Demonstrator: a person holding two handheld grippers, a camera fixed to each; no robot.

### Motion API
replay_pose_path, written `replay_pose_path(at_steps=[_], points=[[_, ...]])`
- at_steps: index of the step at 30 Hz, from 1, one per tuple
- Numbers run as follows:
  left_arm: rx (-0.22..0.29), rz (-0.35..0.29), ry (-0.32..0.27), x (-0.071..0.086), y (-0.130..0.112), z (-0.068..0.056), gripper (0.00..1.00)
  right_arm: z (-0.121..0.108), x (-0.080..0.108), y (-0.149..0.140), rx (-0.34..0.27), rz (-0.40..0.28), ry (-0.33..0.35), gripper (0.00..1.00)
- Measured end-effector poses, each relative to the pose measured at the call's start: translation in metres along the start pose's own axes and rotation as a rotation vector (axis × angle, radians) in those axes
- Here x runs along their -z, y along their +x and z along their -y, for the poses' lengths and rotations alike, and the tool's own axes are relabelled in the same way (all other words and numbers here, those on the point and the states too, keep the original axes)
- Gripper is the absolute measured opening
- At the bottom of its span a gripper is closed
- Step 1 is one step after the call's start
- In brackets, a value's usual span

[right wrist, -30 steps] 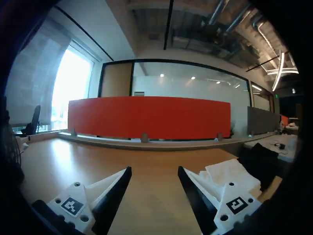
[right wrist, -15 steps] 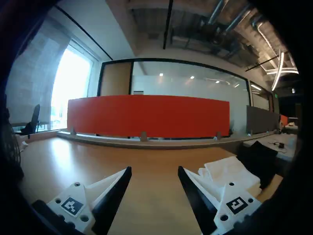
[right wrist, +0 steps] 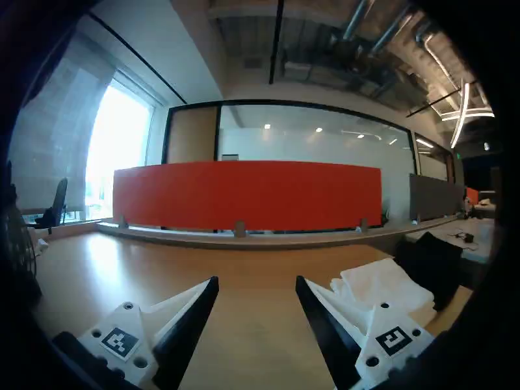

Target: Fold towel

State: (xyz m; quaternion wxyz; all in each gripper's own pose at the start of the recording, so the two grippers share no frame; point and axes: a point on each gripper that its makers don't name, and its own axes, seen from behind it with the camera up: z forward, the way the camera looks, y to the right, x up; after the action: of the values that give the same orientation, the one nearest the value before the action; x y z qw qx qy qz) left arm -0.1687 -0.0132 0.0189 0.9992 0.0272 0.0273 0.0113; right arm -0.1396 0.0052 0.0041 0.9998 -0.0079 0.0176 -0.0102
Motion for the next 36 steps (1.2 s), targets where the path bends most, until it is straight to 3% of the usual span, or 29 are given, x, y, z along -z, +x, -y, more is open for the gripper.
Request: replay_pose_path(at_steps=[30, 36], points=[[0.000, 0.000, 0.000, 0.0002, 0.0005, 0.0001, 0.95, -0.0033, 0.0031, -0.0009, -0.005, 0.003, 0.003, 0.91], [0.000, 0.000, 0.000, -0.0001, 0.0009, 0.0004, 0.95, -0.0033, 0.0033, -0.0008, -0.005, 0.003, 0.003, 0.98]])
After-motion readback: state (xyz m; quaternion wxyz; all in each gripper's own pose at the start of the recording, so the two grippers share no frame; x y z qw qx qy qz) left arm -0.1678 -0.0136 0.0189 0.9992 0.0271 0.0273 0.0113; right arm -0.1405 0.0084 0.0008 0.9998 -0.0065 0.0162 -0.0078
